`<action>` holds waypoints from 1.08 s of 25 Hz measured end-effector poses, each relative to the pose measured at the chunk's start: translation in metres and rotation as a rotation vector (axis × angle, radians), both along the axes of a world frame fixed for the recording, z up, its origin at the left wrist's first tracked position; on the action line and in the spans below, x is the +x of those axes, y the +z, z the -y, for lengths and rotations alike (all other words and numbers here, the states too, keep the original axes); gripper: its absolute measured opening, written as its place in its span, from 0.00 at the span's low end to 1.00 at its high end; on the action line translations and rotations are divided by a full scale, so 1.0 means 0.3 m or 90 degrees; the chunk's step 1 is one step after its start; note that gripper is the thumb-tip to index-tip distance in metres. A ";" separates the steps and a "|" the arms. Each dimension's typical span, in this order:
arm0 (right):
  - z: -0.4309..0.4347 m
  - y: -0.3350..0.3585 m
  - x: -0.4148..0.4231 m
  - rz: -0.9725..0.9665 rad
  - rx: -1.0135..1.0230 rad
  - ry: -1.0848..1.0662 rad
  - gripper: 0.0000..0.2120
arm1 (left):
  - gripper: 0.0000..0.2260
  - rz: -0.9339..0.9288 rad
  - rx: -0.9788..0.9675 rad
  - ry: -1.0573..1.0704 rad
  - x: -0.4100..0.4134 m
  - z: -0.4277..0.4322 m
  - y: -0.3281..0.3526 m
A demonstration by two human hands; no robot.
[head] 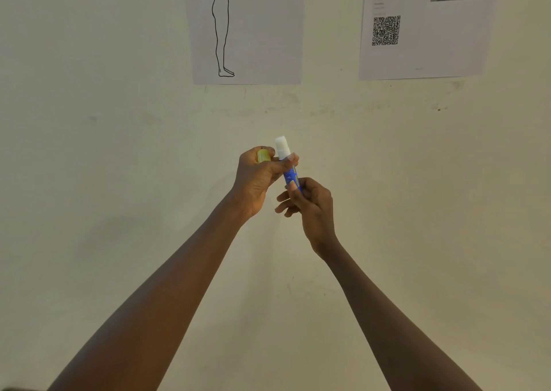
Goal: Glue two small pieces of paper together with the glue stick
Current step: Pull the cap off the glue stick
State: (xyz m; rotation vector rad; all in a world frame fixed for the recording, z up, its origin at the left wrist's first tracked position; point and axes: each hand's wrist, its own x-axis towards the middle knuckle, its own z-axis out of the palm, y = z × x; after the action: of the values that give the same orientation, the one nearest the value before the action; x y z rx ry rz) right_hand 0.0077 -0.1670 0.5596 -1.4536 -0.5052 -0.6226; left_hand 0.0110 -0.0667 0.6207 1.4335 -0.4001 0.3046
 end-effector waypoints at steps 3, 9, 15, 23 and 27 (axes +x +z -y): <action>0.005 0.000 0.001 -0.012 -0.009 0.035 0.08 | 0.12 -0.001 -0.011 -0.007 0.001 -0.005 -0.003; 0.007 -0.019 0.012 -0.023 0.041 0.067 0.08 | 0.12 -0.046 0.009 0.021 0.005 0.003 -0.015; 0.008 -0.066 0.031 -0.050 0.035 0.089 0.09 | 0.10 -0.073 0.025 0.009 0.024 0.011 -0.078; 0.051 -0.260 0.044 -0.157 0.061 0.068 0.08 | 0.17 -0.163 0.022 -0.013 0.060 0.050 -0.280; 0.072 -0.383 0.048 -0.213 0.098 0.053 0.07 | 0.20 -0.222 -0.004 -0.031 0.098 0.066 -0.417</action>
State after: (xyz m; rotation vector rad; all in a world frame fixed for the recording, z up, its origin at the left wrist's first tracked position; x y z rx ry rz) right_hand 0.0221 -0.1885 0.4447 -1.3486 -0.2476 -0.3355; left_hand 0.0406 -0.0865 0.4957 1.4354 -0.1492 0.0137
